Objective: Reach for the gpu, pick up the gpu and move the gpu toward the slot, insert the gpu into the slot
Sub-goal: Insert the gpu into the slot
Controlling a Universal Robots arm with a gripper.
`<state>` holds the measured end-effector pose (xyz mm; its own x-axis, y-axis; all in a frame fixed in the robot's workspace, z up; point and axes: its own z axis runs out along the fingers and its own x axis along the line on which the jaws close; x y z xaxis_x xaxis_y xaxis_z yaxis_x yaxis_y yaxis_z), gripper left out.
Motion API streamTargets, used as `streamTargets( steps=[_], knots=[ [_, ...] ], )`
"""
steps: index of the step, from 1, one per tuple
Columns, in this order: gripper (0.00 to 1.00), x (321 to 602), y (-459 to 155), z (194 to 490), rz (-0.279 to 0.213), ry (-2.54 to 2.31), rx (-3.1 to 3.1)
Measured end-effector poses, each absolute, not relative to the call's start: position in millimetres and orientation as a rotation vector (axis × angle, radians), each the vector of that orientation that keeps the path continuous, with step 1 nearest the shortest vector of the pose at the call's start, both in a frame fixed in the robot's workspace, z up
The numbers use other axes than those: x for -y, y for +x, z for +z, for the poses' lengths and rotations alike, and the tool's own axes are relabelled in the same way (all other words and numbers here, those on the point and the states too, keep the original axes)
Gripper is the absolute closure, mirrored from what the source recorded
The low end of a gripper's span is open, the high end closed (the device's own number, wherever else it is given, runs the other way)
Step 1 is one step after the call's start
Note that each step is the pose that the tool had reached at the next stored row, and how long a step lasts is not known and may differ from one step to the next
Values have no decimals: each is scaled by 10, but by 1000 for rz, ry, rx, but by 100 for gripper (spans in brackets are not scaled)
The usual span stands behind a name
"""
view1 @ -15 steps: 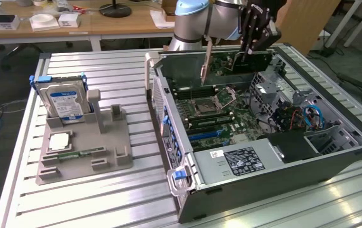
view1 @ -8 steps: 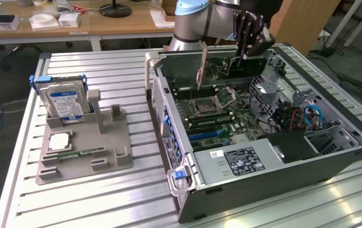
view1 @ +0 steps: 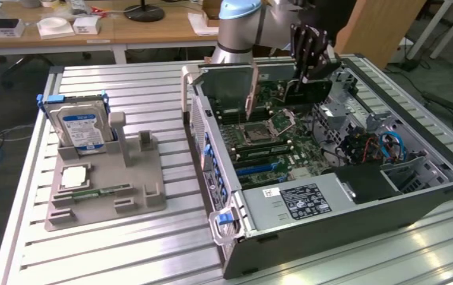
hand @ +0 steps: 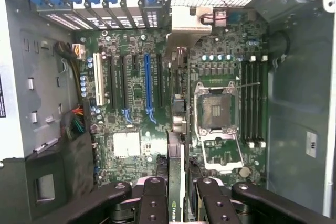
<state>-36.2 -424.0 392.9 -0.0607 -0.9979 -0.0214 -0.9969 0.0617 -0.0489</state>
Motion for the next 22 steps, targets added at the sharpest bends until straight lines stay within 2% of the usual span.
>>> streamTargets(
  steps=[22],
  knots=[
    [74,4271,-569,3528,-33,-2112,-2259]
  ],
)
